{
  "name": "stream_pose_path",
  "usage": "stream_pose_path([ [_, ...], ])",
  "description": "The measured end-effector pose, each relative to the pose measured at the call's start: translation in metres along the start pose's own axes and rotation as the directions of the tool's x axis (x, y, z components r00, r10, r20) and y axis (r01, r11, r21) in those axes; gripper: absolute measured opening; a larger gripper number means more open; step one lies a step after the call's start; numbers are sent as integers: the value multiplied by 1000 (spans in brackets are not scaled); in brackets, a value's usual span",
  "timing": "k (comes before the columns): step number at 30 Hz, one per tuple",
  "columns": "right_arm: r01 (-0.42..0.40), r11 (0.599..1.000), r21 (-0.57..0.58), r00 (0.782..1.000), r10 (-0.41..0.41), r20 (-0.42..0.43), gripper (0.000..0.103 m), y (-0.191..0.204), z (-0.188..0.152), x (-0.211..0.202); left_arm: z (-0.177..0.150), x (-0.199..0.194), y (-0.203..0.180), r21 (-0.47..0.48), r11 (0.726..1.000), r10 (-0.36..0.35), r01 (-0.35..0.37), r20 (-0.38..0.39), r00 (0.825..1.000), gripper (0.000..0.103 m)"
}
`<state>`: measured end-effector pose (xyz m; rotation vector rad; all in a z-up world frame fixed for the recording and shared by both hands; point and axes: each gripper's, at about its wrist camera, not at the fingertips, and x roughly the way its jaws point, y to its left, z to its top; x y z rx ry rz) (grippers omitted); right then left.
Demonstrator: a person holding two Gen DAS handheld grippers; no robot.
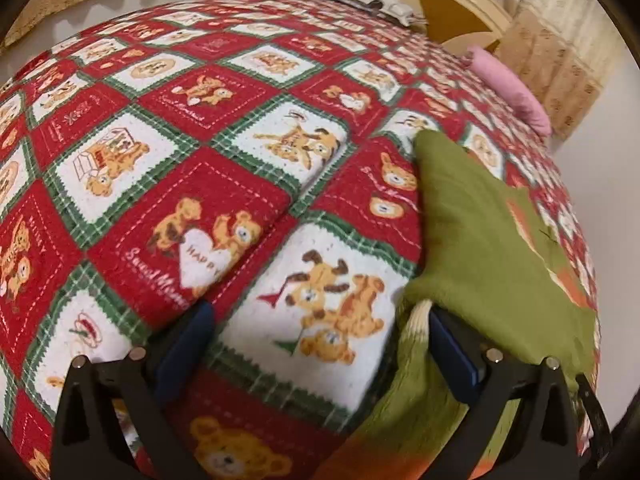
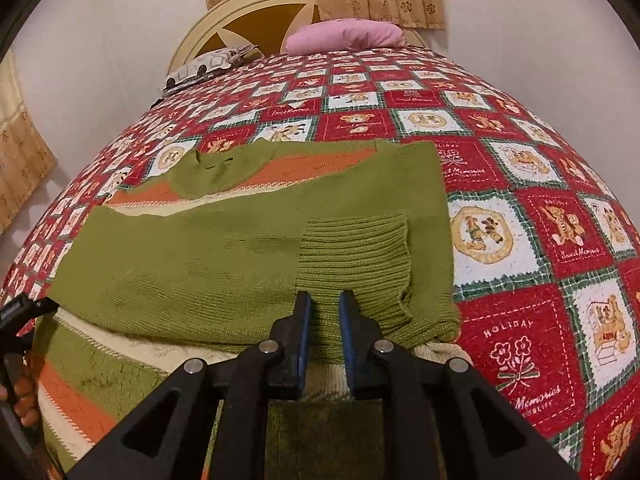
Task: Fold small clothes
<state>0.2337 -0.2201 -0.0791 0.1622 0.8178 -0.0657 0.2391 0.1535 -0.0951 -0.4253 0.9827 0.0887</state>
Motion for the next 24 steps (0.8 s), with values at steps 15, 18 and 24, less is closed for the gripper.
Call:
stream_pose_path([
  [15,-58,994,-91,998,60,23,28,9,-25,-99,-86,-114,-11,518,853,-50,-62,200,979,103],
  [18,-48,994,-102,995,57,80,69,-3,-55,-149,-94,-120,4,526,851,-92,2,145,985,103],
  [24,-39,996,-86,999,41,16,71,-35,-122,-200,-124,-119,21,521,852,-104,53,68,992,103],
])
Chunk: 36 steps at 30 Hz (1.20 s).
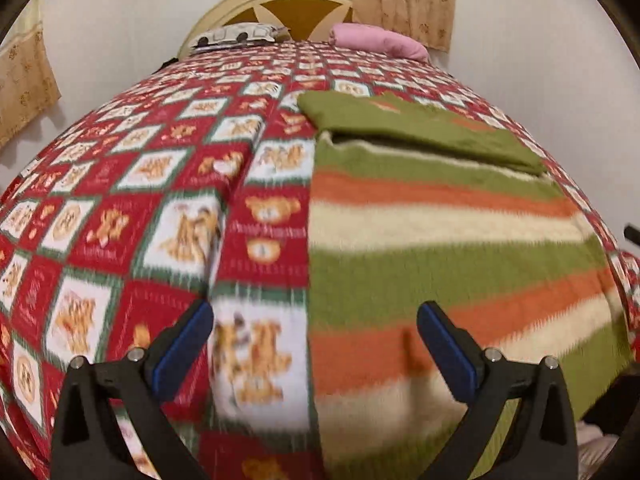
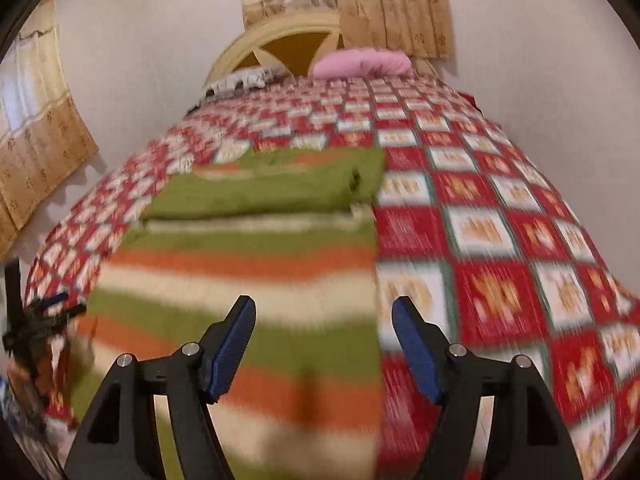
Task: Fold small clothes
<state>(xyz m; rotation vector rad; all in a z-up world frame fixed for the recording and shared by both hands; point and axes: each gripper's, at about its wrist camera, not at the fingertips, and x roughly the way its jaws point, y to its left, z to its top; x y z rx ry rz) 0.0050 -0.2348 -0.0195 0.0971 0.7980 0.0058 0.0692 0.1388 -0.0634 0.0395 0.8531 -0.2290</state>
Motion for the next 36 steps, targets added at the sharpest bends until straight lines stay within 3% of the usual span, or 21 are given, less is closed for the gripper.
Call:
stream_pose_path([
  [6,-29,999,42,995,32,-90,70,-15,-61,-22,-16,-22,-20,50,997,-51,51,10,999,103],
  [8,-40,997,62,994,46,-96,70,-15,-77,-28,-16,-29,-27,70,993,-91,91,-1,996,103],
  [10,-72,993,91,993,80,-88,70,-15,-89,-32,-24,-37,-28,83,993,-83,83,-5,997,103],
  [13,-86,992,87,990,95,-108,69,-10,-99,-27,-33,-39,-22,42,995,-89,90,-28,996,102],
  [16,-40,999,35,991,44,-130,58,-2,-106,-20,-36,-39,-17,-16,995,-103,102,-55,993,97],
  [18,-65,997,39,989,69,-129,58,-1,-110,-22,-41,-42,-15,-43,994,-107,104,-56,993,96],
  [22,-103,995,15,982,105,-155,57,6,-113,-23,-59,-49,-13,-76,992,-107,101,-75,991,84],
  [25,-80,996,-35,985,73,-157,47,13,-116,-22,-70,-43,-8,-122,984,-146,130,-127,981,73],
  [26,-64,997,-53,987,56,-154,39,14,-116,-22,-73,-40,-7,-134,981,-158,138,-151,976,66],
  [28,-59,996,-71,986,47,-159,31,13,-116,-22,-77,-42,-8,-129,982,-155,135,-152,976,65],
  [33,-76,996,-46,985,68,-157,30,8,-117,-23,-81,-43,-16,-105,987,-143,125,-185,972,62],
  [35,-63,995,-77,985,49,-164,13,12,-117,-23,-81,-45,-23,-77,989,-138,125,-194,971,47],
  [36,-70,995,-77,984,56,-169,12,12,-117,-23,-81,-45,-25,-68,991,-125,114,-196,973,45],
])
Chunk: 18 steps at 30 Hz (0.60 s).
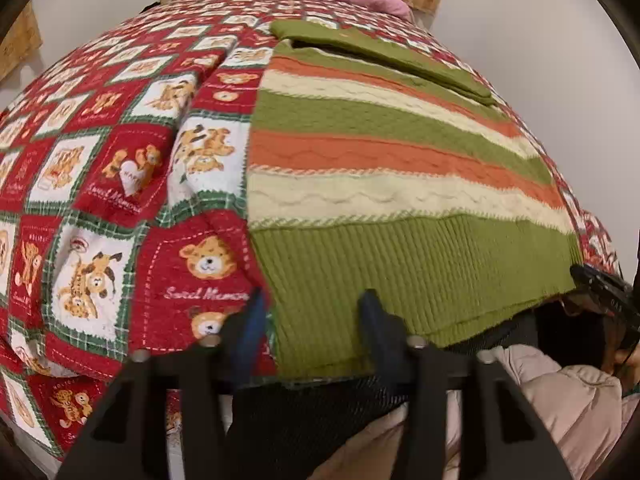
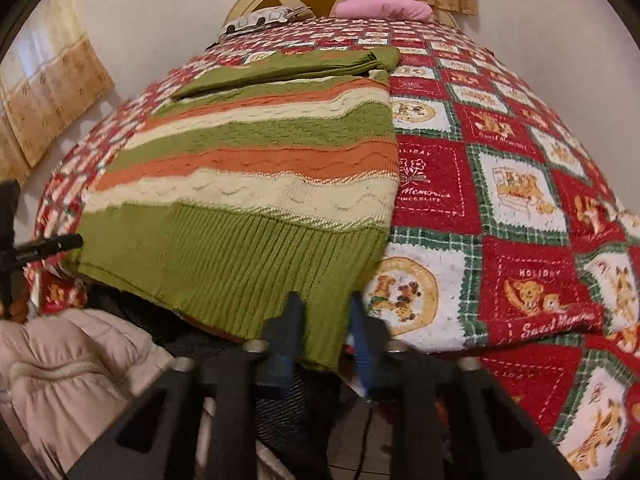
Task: Fold small clothes
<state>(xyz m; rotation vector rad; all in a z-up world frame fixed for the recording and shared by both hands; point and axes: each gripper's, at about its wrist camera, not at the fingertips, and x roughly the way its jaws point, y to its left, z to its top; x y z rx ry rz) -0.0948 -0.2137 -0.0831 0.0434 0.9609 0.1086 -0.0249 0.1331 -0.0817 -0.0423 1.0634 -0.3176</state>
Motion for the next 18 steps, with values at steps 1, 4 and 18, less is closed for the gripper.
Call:
stream_pose_path([
  [1,-11,1000,2,1000,11,-1,11,0,0,0,0,1,0,3,1000,17,-17,-2,1000,39],
  [4,-45,999,30,999,45,-1,9,-5,0,0,2,0,6,-20,1000,19,-19,-9,1000,24],
  [18,-145,984,100,989,142,37,8,-12,5,-14,12,-15,4,39,999,7,-7,9,1000,26],
])
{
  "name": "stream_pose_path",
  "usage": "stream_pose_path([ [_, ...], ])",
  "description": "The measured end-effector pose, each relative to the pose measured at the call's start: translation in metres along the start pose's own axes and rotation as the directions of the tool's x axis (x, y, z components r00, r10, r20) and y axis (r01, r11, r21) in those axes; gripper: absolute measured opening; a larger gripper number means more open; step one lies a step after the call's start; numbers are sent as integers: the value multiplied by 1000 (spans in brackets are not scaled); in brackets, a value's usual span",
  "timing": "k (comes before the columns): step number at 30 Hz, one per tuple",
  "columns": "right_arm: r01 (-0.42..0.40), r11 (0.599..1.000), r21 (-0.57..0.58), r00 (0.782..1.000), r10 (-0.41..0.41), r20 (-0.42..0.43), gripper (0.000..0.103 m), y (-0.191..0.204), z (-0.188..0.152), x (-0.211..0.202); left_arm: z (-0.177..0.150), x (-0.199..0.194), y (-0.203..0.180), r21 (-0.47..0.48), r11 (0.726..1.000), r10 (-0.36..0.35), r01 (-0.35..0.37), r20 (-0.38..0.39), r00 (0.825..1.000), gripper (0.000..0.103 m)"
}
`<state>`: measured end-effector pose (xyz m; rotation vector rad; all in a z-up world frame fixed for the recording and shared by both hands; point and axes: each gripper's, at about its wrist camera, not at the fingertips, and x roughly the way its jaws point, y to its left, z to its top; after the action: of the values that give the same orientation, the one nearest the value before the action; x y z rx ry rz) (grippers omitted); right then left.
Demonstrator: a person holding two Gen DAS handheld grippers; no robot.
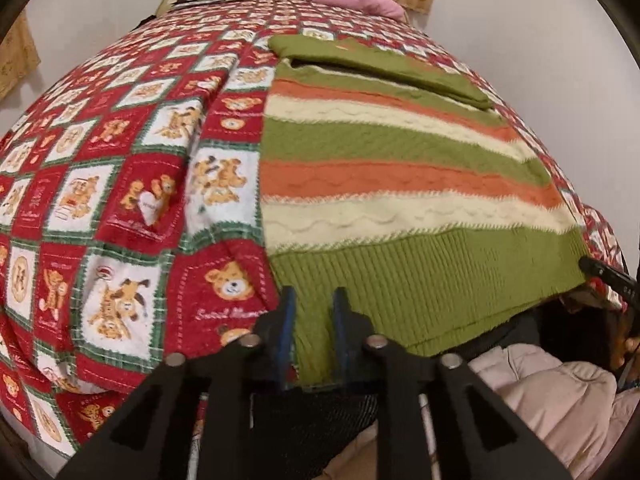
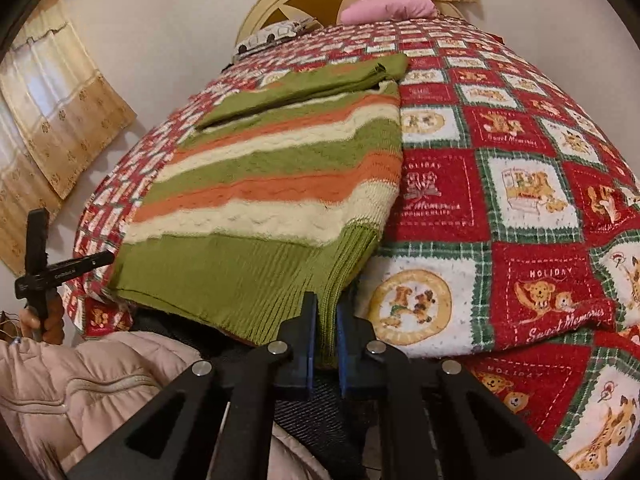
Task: Fold small clothes
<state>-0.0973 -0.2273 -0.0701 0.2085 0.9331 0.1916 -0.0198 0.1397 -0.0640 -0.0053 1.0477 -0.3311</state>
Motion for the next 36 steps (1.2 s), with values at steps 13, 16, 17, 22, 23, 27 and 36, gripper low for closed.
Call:
stream_pose_path([
  [13,-9,999,38,1000,10,-19,8,-10,-5,7,-7,12,4,-58,997,-50,49,-20,999,49],
  [16,-9,999,44,1000,10,-24,8,-11,-5,9,-9,12,4,-67,995,-74,73,-14,997,55],
  [17,-10,999,46,1000,11,-26,8,-11,-5,9,-9,12,2,-64,995,-82,81,-17,996,59],
  [22,-8,999,41,1000,9,-29,8,-11,-6,10,-11,13,-14,5,998,-56,56,-48,997,61],
  [23,-9,999,41,1000,11,-30,8,-11,-6,10,-11,13,-12,-6,999,-50,50,-44,998,54],
  [27,-6,999,42,999,7,-38,8,-13,-8,13,-8,13,3,-93,995,-30,26,-41,999,13],
  [36,-84,994,70,996,84,-7,8,-14,3,-4,11,-4,9,-195,968,-159,157,5,987,7],
])
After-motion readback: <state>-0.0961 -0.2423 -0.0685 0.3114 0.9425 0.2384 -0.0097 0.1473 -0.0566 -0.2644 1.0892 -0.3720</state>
